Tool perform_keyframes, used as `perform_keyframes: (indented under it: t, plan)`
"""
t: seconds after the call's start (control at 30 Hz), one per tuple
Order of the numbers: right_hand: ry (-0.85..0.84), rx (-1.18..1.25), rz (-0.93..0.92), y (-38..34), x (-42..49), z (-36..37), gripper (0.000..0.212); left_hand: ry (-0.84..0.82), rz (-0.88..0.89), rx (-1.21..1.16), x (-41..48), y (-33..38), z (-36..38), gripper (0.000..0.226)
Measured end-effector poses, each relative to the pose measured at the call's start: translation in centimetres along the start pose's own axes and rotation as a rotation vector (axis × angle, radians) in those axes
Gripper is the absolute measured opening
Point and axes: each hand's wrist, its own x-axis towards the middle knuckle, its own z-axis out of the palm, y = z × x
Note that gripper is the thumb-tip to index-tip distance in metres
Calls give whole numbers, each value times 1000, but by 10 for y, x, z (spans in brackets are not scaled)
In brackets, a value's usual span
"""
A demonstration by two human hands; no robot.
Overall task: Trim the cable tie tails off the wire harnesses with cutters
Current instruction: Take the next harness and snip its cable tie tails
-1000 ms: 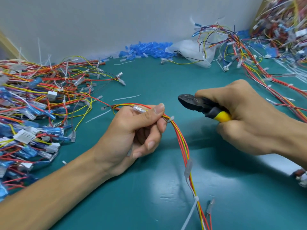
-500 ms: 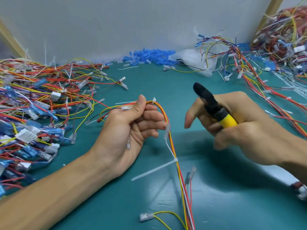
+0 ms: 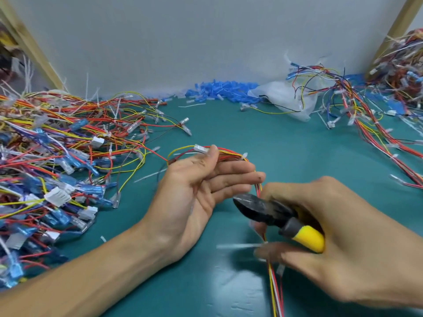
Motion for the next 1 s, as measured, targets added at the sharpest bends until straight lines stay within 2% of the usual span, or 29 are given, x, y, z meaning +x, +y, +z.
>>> perform_keyframes:
  t: [0.03, 0.1, 0.17, 0.23, 0.33, 0.43, 0.5, 0.57, 0.67, 0.8, 0.9, 1.0]
  plan:
    - [-45, -93, -32, -4, -6, -4, 29, -32, -31, -41, -1, 2, -1, 46]
    - [11, -26, -27, 4, -8, -5, 37, -83, -67, -117, -2, 4, -4, 49]
    - [-24, 26, -21, 2, -2, -8, 44, -125, -50, -163, -2, 5, -7, 48]
    - [-81, 227, 37, -4, 2, -9, 46, -180, -21, -164, -3, 4, -10, 48]
    - [79, 509, 51, 1, 7, -4, 58, -246, 9, -131, -2, 3, -13, 54]
    - [264, 565, 24, 24, 5, -11, 41, -270, 14, -68, -2, 3, -14, 70]
    - [379, 501, -17, 37, 6, -17, 30, -282, 16, 20, -2, 1, -13, 72]
    - [459, 421, -48, 44, 5, -23, 21, -286, 11, 148, -2, -2, -9, 67]
    - [525, 382, -59, 50, 6, -22, 20, -299, 2, 365, -4, -7, 0, 50]
    - [466, 400, -97, 49, 6, -15, 17, -350, 1, 505, -8, -10, 7, 30]
    - [374, 477, -130, 47, 5, -7, 11, -323, 27, 544, -9, -11, 9, 24]
    - [330, 458, -152, 50, 5, -1, 19, -279, 63, 524, -6, -9, 8, 16]
